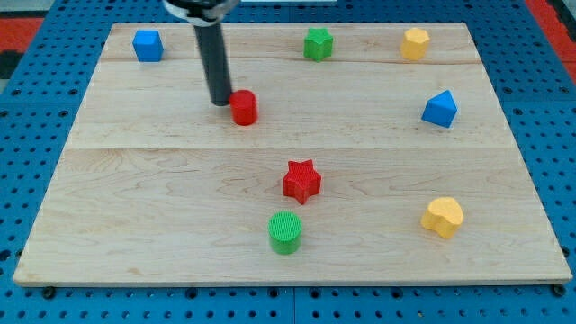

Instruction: Move blue cube diagonal to green star

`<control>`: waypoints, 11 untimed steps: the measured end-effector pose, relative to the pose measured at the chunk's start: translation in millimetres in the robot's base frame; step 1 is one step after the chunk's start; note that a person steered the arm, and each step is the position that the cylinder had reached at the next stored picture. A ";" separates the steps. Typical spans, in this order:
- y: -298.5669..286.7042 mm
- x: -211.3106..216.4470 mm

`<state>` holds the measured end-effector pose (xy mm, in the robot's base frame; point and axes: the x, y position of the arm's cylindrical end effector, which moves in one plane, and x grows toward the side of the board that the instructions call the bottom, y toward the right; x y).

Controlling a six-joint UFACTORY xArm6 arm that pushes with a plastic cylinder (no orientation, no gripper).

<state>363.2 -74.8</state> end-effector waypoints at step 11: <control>-7.9 -127.7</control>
